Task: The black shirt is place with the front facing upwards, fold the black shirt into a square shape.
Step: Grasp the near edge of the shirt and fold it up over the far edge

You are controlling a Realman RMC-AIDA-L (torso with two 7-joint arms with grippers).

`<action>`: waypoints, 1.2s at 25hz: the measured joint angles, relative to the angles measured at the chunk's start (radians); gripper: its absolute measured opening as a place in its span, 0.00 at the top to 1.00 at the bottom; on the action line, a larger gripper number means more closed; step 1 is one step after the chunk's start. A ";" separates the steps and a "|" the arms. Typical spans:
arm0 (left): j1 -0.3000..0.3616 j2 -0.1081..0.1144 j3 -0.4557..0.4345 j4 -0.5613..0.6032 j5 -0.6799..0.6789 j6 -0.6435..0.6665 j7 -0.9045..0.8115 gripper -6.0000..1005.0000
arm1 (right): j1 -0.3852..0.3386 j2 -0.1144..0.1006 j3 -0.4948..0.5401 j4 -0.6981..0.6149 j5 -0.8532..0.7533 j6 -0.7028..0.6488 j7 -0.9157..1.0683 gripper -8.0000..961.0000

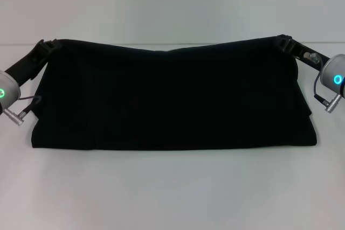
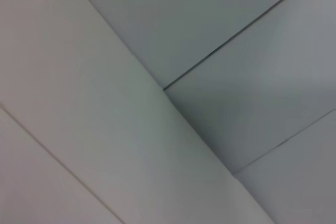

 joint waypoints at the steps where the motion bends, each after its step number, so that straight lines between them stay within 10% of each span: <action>1: -0.001 -0.001 0.000 -0.001 -0.011 -0.006 0.007 0.83 | 0.000 0.000 0.000 0.000 0.001 0.000 -0.005 0.91; 8: -0.006 -0.013 0.002 -0.015 -0.070 -0.065 0.027 0.81 | 0.003 0.000 -0.002 0.033 0.126 0.002 -0.136 0.82; 25: 0.027 -0.013 0.010 -0.049 -0.112 0.003 0.051 0.64 | -0.011 -0.003 -0.006 0.060 0.228 -0.004 -0.142 0.15; 30: 0.061 -0.010 0.019 -0.050 -0.115 0.068 0.035 0.64 | -0.046 -0.007 -0.081 0.057 0.214 -0.035 -0.083 0.10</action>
